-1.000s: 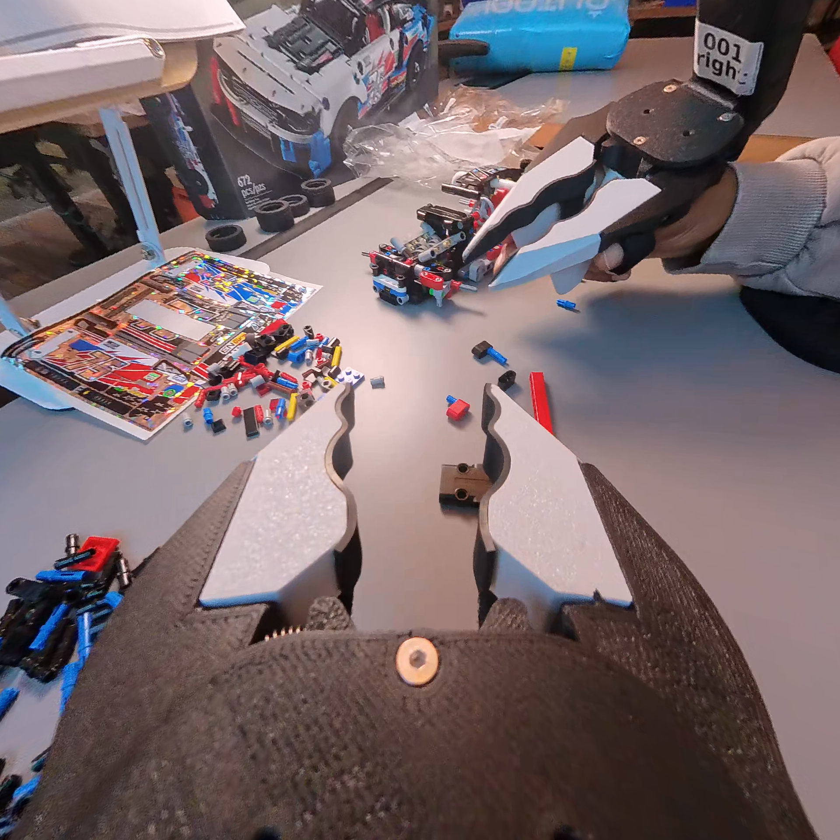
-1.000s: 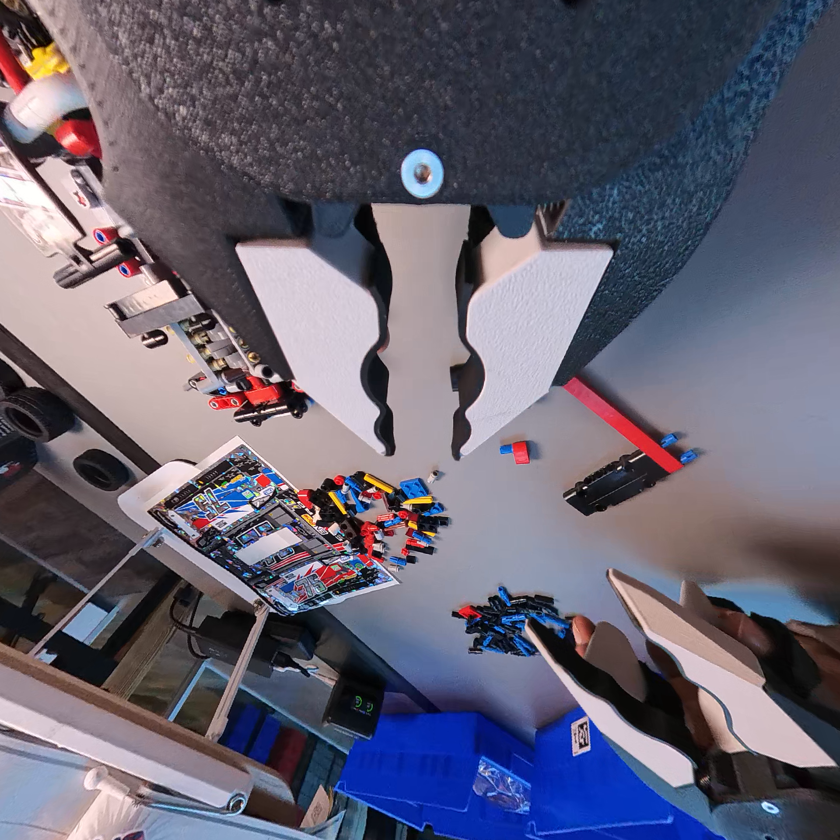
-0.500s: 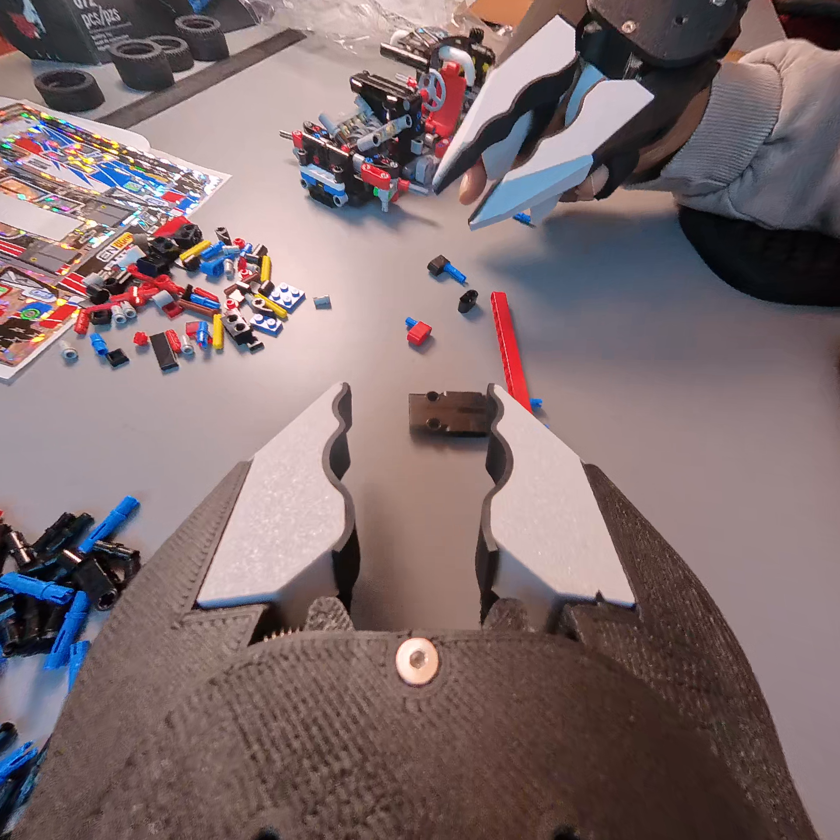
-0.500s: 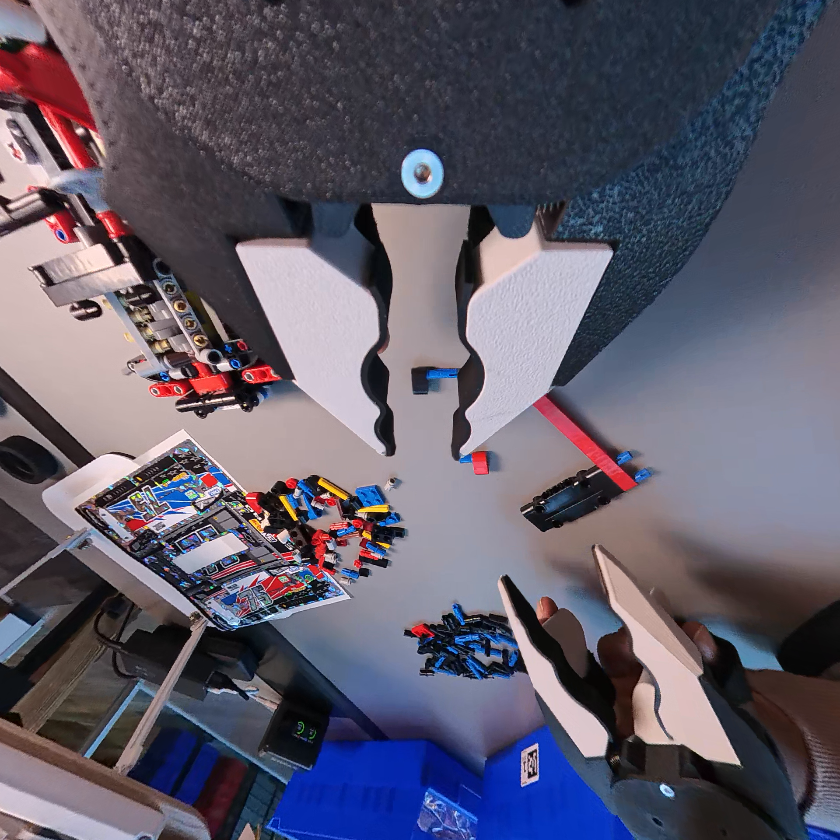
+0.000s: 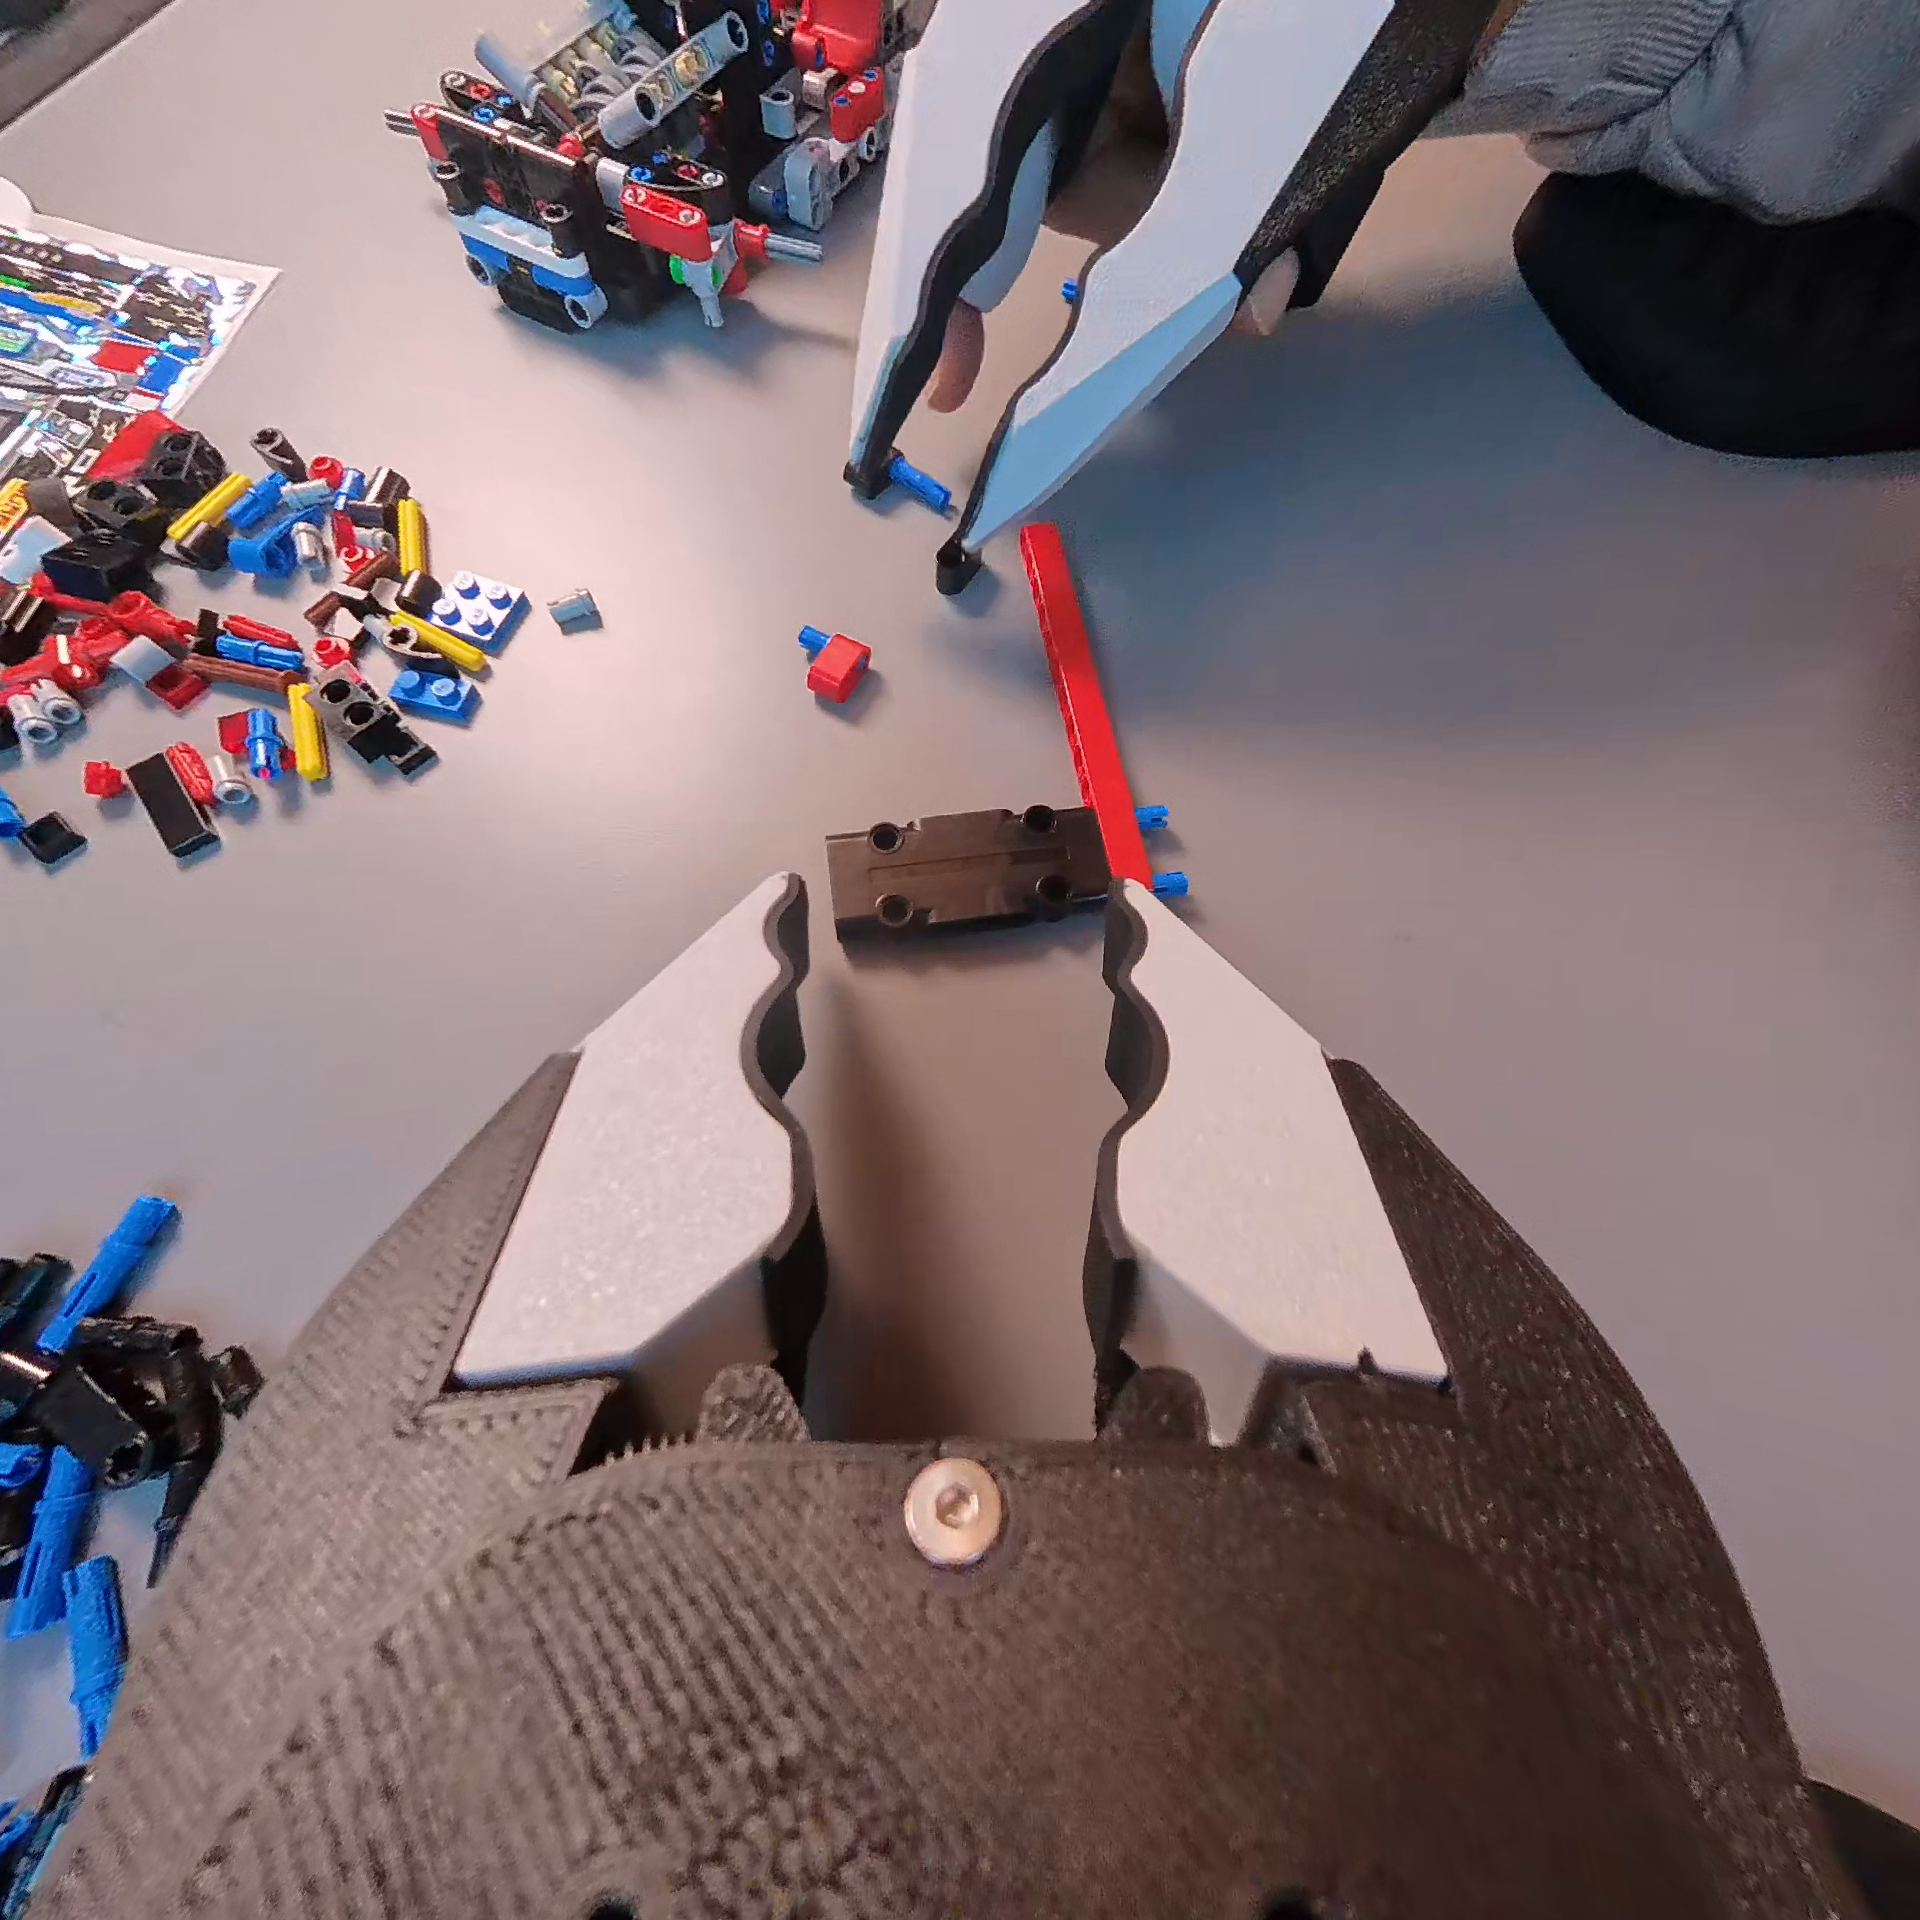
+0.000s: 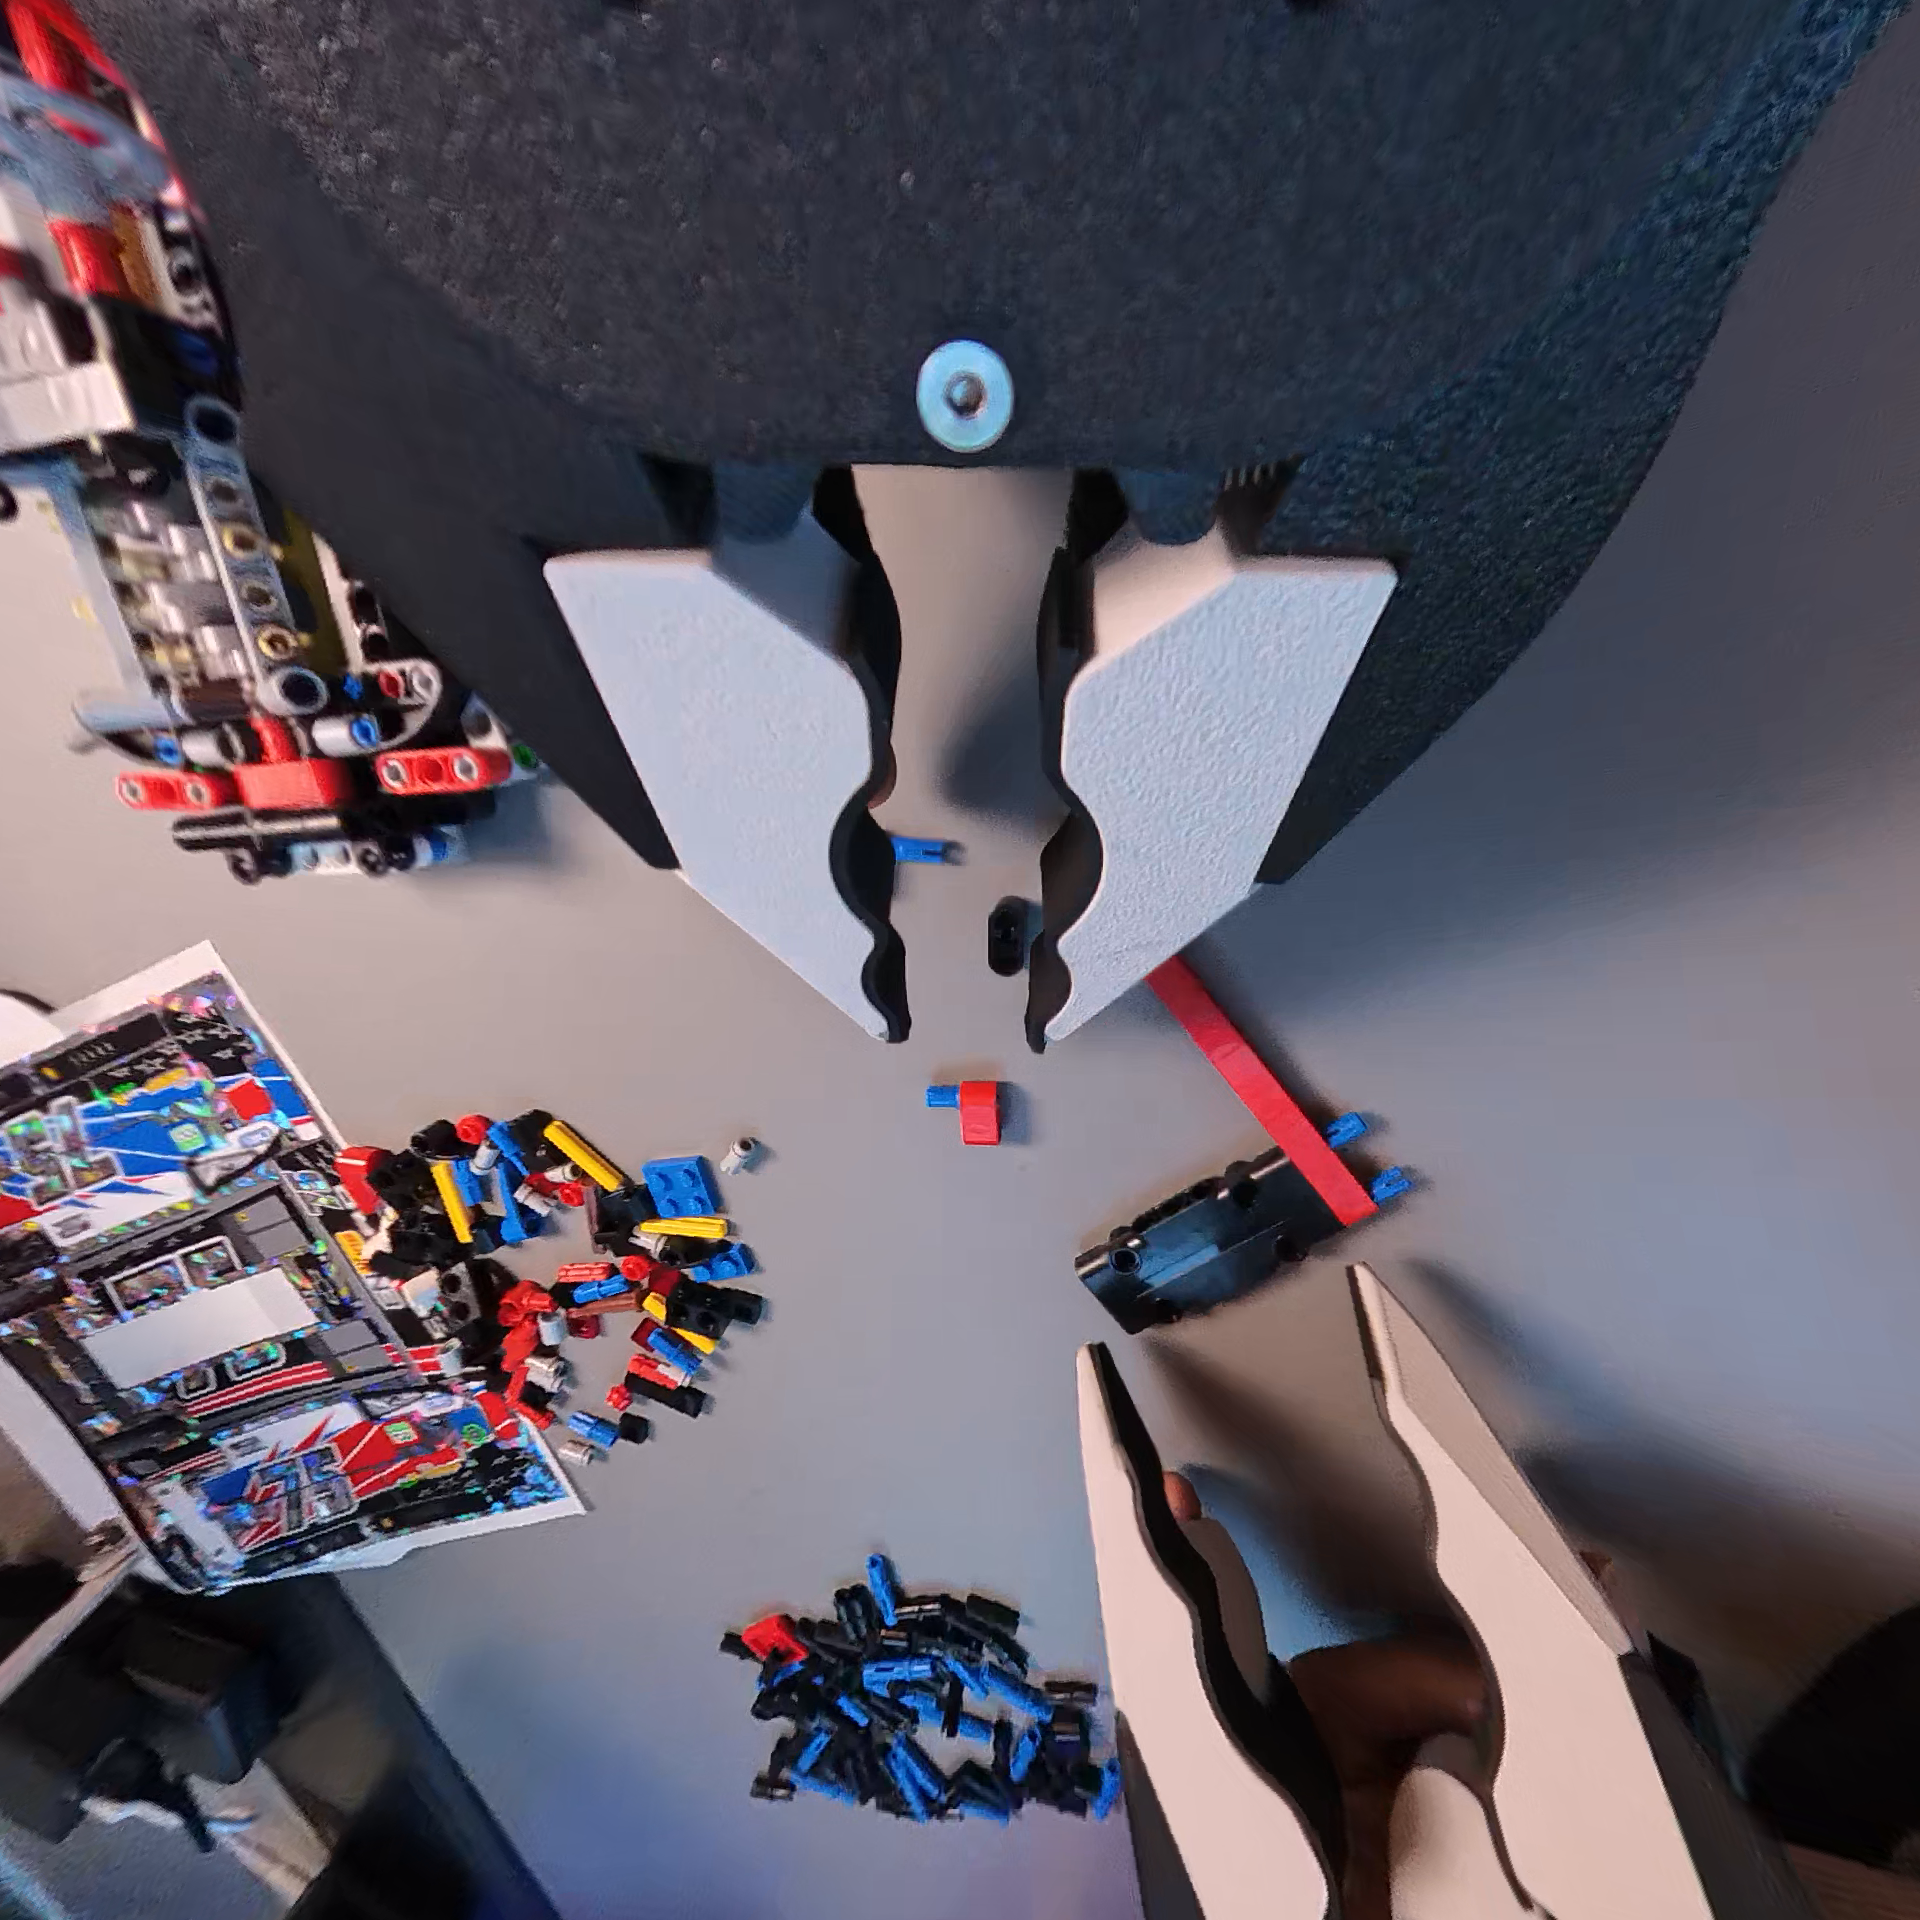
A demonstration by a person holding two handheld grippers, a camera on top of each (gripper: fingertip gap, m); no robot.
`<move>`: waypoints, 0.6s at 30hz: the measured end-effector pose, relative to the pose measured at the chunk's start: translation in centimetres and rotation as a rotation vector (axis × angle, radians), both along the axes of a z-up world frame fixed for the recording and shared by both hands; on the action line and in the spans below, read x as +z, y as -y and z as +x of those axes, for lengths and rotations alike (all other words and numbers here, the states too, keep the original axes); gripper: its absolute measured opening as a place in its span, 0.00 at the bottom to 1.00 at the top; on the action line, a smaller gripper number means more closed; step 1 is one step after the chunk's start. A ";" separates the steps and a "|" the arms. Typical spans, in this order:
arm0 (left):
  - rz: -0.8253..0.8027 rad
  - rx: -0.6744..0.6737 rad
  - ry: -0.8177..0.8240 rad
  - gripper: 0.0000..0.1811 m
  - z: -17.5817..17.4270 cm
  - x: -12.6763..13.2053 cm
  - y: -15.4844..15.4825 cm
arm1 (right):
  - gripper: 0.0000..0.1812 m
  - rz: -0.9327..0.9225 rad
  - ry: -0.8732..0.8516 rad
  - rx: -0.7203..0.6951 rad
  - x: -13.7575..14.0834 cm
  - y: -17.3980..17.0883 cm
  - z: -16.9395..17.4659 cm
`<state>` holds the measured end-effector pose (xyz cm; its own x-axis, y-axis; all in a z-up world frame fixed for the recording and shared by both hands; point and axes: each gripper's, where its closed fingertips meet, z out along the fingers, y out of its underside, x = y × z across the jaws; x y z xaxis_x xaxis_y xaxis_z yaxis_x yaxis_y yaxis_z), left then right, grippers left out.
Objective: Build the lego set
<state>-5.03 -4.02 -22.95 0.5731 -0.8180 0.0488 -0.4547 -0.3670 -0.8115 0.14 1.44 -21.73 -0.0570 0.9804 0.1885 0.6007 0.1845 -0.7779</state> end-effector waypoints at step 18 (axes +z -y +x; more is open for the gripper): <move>0.020 -0.022 -0.035 0.30 0.3 -0.2 0.4 | 0.03 0.064 0.186 0.112 -0.9 0.2 -3.2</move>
